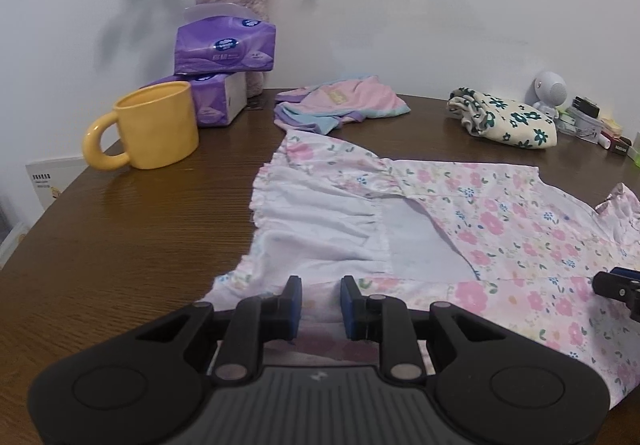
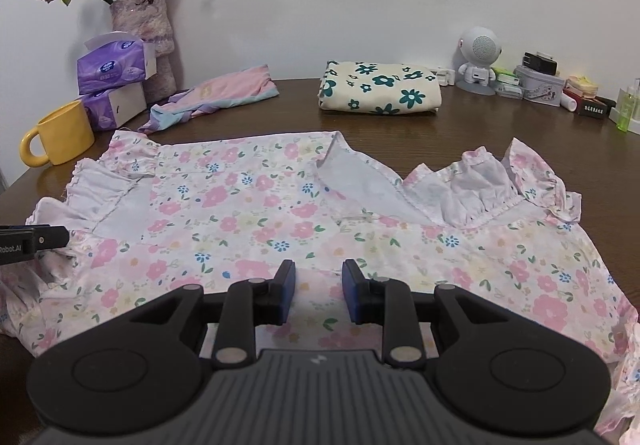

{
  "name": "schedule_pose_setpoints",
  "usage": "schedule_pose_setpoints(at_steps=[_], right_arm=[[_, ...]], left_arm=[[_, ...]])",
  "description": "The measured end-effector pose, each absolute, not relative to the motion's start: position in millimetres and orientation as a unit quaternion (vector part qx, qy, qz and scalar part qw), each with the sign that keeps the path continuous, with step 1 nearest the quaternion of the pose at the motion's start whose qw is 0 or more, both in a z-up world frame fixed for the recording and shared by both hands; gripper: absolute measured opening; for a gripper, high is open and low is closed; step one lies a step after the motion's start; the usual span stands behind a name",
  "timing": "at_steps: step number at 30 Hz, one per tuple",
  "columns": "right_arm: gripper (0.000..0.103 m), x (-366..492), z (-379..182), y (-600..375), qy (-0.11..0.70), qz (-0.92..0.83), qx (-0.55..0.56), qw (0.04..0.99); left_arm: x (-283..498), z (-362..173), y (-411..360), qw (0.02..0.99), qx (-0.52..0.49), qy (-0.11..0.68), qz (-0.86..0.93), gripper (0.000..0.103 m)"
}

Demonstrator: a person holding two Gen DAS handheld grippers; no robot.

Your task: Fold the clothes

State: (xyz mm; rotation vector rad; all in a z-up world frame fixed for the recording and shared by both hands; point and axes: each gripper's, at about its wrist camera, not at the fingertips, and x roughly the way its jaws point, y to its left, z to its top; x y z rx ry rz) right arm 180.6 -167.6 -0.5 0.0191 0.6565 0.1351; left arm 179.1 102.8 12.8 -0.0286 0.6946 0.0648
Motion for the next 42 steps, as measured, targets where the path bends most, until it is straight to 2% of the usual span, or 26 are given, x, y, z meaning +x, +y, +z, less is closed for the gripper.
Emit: schedule_pose_setpoints(at_steps=[24,30,33,35,37,42], right_arm=[[0.028,184.7,-0.1,-187.3,0.326,0.006,0.016,0.945],[0.029,158.4,19.2,-184.8,0.285,0.046,0.011,0.957],[0.031,137.3,28.3,-192.2,0.270,0.051,0.002,0.961],[0.032,123.5,31.4,-206.1,0.270,0.050,0.001,0.962],[0.032,109.9,33.7,-222.8,0.272,0.048,0.003,0.961],[0.038,75.8,39.3,-264.6,0.279,0.044,0.008,0.959]], left_arm=[[181.7,13.4,114.5,0.936,-0.018,0.344,0.077,0.022],[174.1,25.3,114.4,0.940,-0.021,0.334,0.067,0.022],[156.9,39.3,104.0,0.948,-0.022,0.314,0.052,0.029],[146.7,44.3,89.2,0.950,-0.017,0.310,0.030,0.031],[138.2,46.7,67.7,0.950,-0.008,0.313,-0.004,0.031],[122.2,48.2,1.6,0.943,0.020,0.318,-0.099,0.040]])
